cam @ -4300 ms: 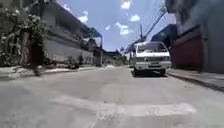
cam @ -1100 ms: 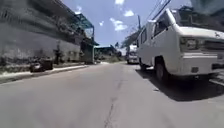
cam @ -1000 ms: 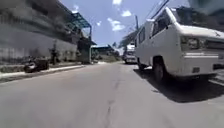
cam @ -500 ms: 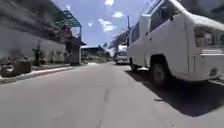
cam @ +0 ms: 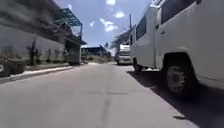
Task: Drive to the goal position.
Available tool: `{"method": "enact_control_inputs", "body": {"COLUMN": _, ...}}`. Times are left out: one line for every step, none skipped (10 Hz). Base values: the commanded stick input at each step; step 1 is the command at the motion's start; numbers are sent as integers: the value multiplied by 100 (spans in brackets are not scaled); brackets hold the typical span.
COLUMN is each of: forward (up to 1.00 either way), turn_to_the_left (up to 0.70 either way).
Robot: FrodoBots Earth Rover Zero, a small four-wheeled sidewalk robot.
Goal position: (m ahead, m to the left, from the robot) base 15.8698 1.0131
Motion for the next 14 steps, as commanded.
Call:
{"method": "enact_control_inputs", "body": {"forward": 100, "turn_to_the_left": 0}}
{"method": "enact_control_inputs", "body": {"forward": 100, "turn_to_the_left": 0}}
{"method": "enact_control_inputs", "body": {"forward": 100, "turn_to_the_left": 0}}
{"method": "enact_control_inputs", "body": {"forward": 100, "turn_to_the_left": 0}}
{"method": "enact_control_inputs", "body": {"forward": 100, "turn_to_the_left": 0}}
{"method": "enact_control_inputs", "body": {"forward": 100, "turn_to_the_left": 0}}
{"method": "enact_control_inputs", "body": {"forward": 100, "turn_to_the_left": 0}}
{"method": "enact_control_inputs", "body": {"forward": 100, "turn_to_the_left": 0}}
{"method": "enact_control_inputs", "body": {"forward": 100, "turn_to_the_left": 0}}
{"method": "enact_control_inputs", "body": {"forward": 100, "turn_to_the_left": 0}}
{"method": "enact_control_inputs", "body": {"forward": 100, "turn_to_the_left": 0}}
{"method": "enact_control_inputs", "body": {"forward": 100, "turn_to_the_left": 0}}
{"method": "enact_control_inputs", "body": {"forward": 100, "turn_to_the_left": 0}}
{"method": "enact_control_inputs", "body": {"forward": 100, "turn_to_the_left": 0}}
